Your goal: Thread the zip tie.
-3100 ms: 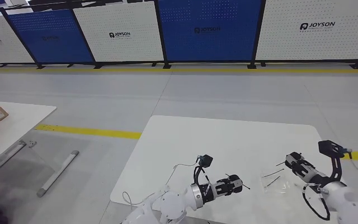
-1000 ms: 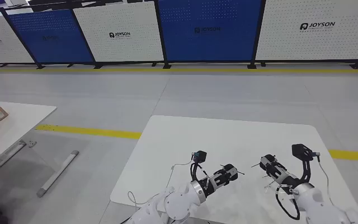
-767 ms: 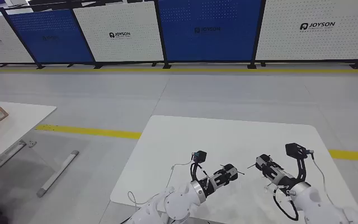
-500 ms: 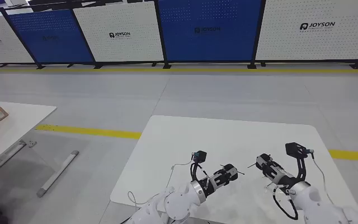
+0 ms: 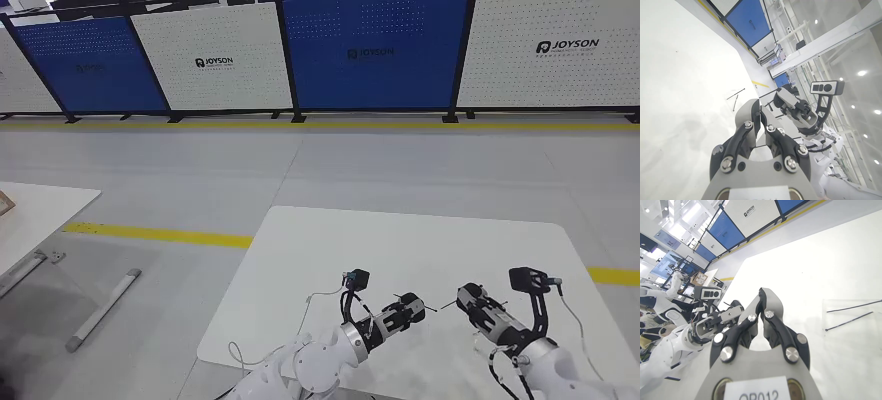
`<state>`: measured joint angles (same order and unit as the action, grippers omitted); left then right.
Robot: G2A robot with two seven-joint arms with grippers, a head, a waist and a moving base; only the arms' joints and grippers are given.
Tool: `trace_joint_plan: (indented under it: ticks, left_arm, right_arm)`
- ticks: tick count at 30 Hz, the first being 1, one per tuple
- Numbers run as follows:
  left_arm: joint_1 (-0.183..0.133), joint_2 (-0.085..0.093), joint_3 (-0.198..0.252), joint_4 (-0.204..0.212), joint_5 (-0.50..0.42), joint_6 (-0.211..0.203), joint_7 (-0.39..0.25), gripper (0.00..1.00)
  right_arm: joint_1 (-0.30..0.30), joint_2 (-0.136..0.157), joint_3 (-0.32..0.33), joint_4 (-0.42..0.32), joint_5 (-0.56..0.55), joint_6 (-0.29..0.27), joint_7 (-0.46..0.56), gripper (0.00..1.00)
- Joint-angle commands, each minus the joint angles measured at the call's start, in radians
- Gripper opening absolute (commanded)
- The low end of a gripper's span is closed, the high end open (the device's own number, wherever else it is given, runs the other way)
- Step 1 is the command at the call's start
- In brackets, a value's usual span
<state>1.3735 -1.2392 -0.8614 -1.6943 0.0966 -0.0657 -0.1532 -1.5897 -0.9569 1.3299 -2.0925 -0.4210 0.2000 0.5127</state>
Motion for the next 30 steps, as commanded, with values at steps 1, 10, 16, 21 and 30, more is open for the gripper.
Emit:
trace_joint_plan:
  ticks: [1, 10, 16, 21, 30]
  left_arm:
    - [0.000, 0.000, 0.000, 0.000, 0.000, 0.000, 0.000, 0.00]
    - [0.000, 0.000, 0.000, 0.000, 0.000, 0.000, 0.000, 0.00]
    - [0.000, 0.000, 0.000, 0.000, 0.000, 0.000, 0.000, 0.00]
    - [0.000, 0.000, 0.000, 0.000, 0.000, 0.000, 0.000, 0.00]
    - [0.000, 0.000, 0.000, 0.000, 0.000, 0.000, 0.000, 0.00]
  right_arm:
    - [-0.001, 0.000, 0.002, -0.001, 0.005, 0.001, 0.003, 0.00]
    - [-0.002, -0.001, 0.001, 0.003, 0.004, -0.005, -0.005, 0.00]
    - [-0.006, -0.004, 0.000, 0.007, -0.006, -0.046, 0.005, 0.00]
    - [-0.010, -0.006, 0.004, 0.003, -0.015, -0.041, 0.015, 0.00]
    - [0.000, -0.012, -0.001, 0.007, -0.021, -0.039, 0.028, 0.00]
